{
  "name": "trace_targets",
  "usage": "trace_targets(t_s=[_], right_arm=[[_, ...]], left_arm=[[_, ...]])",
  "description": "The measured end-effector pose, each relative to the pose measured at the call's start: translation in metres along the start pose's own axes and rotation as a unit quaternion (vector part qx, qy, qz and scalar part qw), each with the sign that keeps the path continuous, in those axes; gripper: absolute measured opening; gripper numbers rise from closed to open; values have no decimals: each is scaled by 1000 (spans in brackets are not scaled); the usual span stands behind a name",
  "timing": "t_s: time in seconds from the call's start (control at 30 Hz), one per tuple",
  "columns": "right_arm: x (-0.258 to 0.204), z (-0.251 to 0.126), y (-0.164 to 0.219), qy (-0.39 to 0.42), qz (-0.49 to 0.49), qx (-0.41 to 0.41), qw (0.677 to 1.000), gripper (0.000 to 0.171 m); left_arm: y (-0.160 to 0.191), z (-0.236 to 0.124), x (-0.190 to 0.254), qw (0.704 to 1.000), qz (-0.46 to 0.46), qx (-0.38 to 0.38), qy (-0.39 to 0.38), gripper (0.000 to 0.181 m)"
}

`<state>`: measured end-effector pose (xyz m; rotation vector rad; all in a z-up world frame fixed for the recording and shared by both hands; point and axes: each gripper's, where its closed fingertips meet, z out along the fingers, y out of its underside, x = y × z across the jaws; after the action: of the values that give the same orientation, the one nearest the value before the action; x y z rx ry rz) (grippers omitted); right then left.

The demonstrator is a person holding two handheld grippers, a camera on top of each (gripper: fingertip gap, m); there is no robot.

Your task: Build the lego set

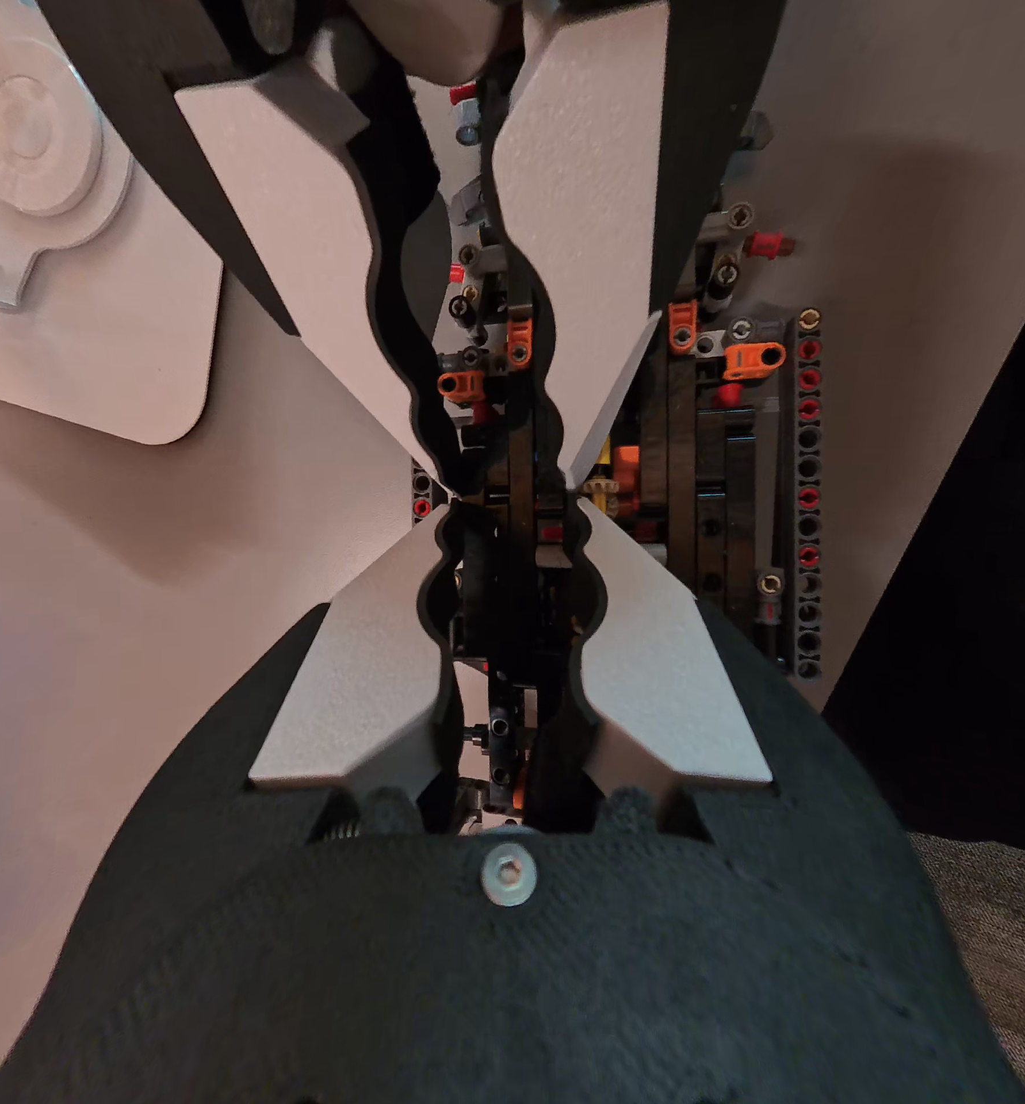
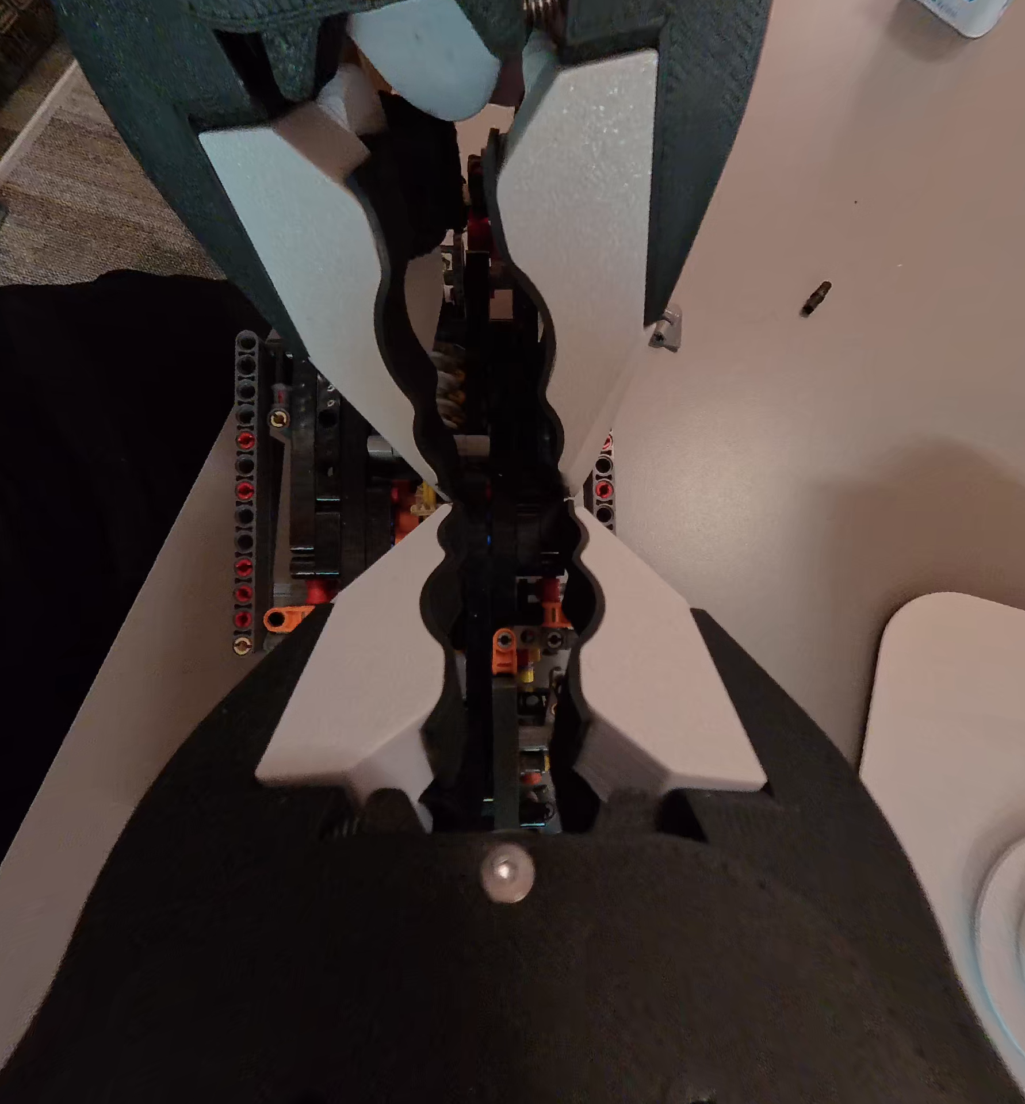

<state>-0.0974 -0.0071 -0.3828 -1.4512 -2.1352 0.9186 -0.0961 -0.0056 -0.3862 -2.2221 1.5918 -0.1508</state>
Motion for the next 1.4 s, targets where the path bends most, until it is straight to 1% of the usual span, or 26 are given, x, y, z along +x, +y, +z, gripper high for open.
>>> trace_targets(t_s=[0.63,0.8,0.87,0.93,1.03,1.1,1.17,1.23,1.3,1.4], right_arm=[[0,0,-1,-14,3,5,1000,26],[0,0,-1,-17,16,4,1000,29],[-4,0,0,-37,23,2,999,30],[-2,-4,3,-23,13,-13,1000,31],[0,-13,8,0,2,-23,1000,29],[-1,-18,13,6,-5,-30,1000,25],[2,-21,17,19,-13,-34,999,27],[-3,-20,12,3,-5,-20,1000,29],[-2,-16,15,5,-7,-31,999,34],[-2,-11,17,8,-9,-35,999,32]], left_arm=[[-2,1,-1,1000,19,-9,16,30],[0,0,-1,1000,17,-17,17,31],[0,0,3,999,5,-16,34,32],[-4,2,0,1000,8,2,10,32],[-3,1,-1,1000,6,9,-4,32],[-3,1,-1,1000,0,19,-5,33],[-3,0,0,1000,5,23,-8,33],[-4,0,0,1000,6,21,-8,33],[-4,1,-1,1000,4,23,-4,35],[-5,2,0,1000,0,28,3,35]])
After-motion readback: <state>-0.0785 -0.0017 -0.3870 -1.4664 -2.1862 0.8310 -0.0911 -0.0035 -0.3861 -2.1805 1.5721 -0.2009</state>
